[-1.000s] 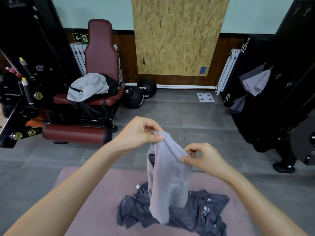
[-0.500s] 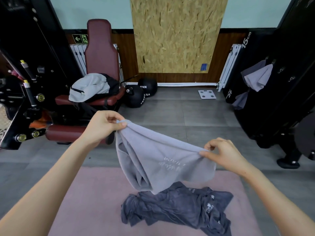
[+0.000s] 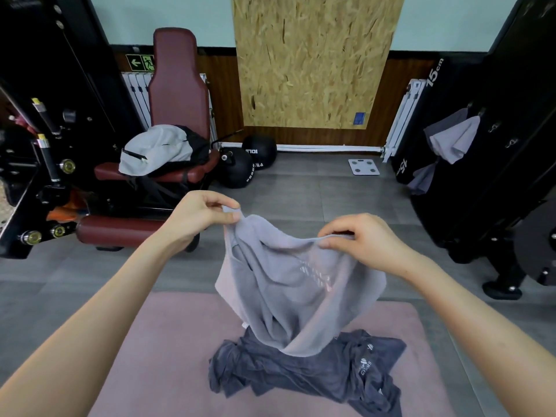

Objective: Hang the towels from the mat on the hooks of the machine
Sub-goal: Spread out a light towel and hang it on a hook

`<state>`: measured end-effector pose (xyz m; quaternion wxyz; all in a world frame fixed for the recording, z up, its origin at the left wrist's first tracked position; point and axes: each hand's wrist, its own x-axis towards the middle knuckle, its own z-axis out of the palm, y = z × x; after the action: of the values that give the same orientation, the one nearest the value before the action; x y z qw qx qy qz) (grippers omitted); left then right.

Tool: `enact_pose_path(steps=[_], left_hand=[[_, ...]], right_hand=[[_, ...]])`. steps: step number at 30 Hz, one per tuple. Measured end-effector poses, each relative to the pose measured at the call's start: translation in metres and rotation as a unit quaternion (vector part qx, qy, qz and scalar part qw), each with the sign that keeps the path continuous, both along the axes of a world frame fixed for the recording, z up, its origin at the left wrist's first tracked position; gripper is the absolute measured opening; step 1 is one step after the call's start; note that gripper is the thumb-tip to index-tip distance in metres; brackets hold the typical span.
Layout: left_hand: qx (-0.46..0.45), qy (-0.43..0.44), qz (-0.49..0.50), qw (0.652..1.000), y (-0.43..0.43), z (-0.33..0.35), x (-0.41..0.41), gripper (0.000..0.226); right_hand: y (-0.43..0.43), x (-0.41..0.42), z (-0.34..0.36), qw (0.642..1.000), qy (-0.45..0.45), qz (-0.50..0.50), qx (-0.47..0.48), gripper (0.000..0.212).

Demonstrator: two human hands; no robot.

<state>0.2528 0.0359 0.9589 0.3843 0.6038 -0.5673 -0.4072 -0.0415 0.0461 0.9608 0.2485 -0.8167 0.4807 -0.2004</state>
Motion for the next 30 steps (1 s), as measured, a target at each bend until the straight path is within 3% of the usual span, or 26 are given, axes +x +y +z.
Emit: enact_pose_path(steps=[7, 11, 15, 17, 20, 22, 26, 28, 30], left_hand=[[-0.017, -0.012, -0.057, 0.998, -0.005, 0.003, -0.03, 0.027], [-0.015, -0.093, -0.094, 0.991, -0.002, -0.006, -0.046, 0.028], [-0.042, -0.155, -0.085, 0.983, -0.002, -0.015, -0.06, 0.02], [-0.018, -0.084, -0.078, 0.993, -0.002, -0.012, -0.06, 0.02], [0.018, 0.03, -0.087, 0.996, -0.001, 0.0, -0.059, 0.022], [0.031, 0.065, -0.1, 0.992, 0.0, 0.007, -0.061, 0.025], [0.09, 0.168, -0.071, 0.979, 0.002, 0.018, -0.065, 0.027], [0.114, 0.217, -0.044, 0.968, 0.001, 0.024, -0.065, 0.028], [0.13, 0.252, -0.037, 0.958, 0.002, 0.031, -0.067, 0.027]], right_hand=[[-0.015, 0.009, 0.035, 0.992, -0.083, 0.088, 0.031, 0.006], [-0.019, 0.01, 0.046, 0.989, -0.077, 0.125, 0.018, 0.007], [-0.024, 0.001, 0.043, 0.99, -0.096, 0.099, 0.011, 0.009], [-0.026, -0.009, 0.035, 0.994, -0.079, 0.07, 0.012, 0.013], [-0.029, -0.016, 0.013, 0.998, 0.066, 0.018, -0.001, 0.023], [-0.025, -0.011, 0.0, 0.995, 0.099, 0.007, 0.001, 0.026], [-0.015, 0.005, -0.006, 0.999, -0.037, -0.014, 0.008, 0.025], [-0.003, 0.022, -0.004, 0.982, -0.174, -0.013, 0.068, 0.015], [0.006, 0.042, -0.006, 0.962, -0.257, -0.012, 0.095, 0.013]])
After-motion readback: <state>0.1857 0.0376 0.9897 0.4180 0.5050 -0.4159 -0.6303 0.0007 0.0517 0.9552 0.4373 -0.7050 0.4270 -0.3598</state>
